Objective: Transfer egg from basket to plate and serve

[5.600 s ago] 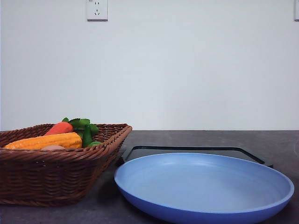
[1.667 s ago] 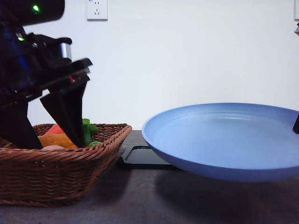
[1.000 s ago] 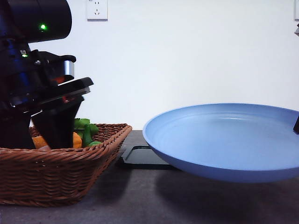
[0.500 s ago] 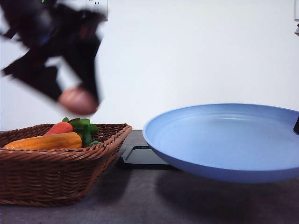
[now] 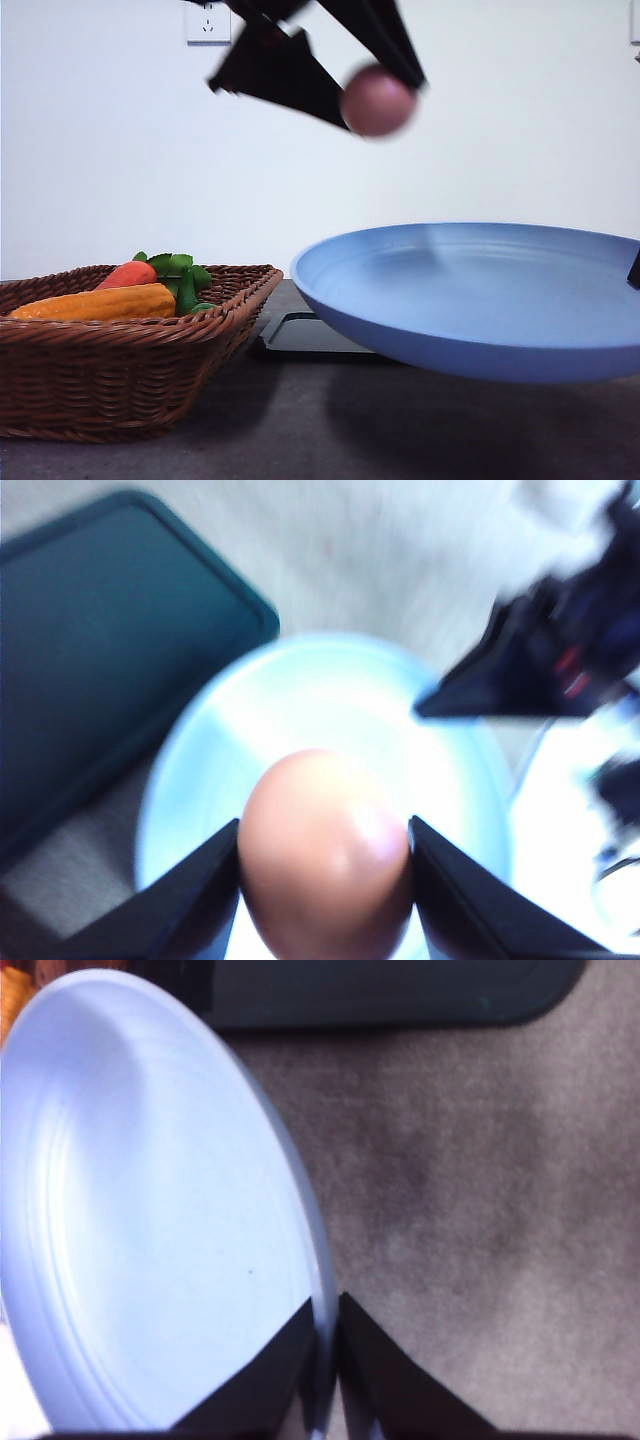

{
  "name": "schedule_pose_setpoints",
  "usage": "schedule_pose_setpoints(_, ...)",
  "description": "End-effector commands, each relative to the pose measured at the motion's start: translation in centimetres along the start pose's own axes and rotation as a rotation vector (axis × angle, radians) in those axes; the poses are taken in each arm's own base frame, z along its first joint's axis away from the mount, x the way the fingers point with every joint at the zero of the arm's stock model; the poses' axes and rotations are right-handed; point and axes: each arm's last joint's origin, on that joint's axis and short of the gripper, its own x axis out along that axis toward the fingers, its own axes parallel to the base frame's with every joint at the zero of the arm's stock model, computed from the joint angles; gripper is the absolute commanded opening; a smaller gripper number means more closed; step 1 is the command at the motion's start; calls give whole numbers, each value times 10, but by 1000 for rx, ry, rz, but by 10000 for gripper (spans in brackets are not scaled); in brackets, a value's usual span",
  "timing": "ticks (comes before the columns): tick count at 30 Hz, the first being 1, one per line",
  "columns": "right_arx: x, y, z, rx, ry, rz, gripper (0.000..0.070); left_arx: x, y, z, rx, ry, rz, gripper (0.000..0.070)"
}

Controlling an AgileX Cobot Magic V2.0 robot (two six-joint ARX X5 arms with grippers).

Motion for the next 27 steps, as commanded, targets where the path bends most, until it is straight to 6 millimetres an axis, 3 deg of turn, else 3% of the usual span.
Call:
schedule_pose_setpoints(1, 1, 1, 0, 9, 7, 10, 0, 15, -8, 0, 79, 14, 13, 206)
schedule_pose_setpoints(8, 1, 1, -1, 13, 15, 10, 0, 59, -25, -14, 179, 91, 8, 215)
schedule_pose_setpoints(12, 1, 1, -1, 13, 15, 10, 0, 72, -28, -19, 191, 105, 3, 312)
schedule_pose_setpoints(20, 1, 1, -1, 14, 23, 33, 0, 79, -28, -22, 193, 127, 19, 362)
schedule_pose_setpoints(27, 4, 0, 0, 32, 41, 29, 0, 73, -29, -19, 188, 117, 19, 376)
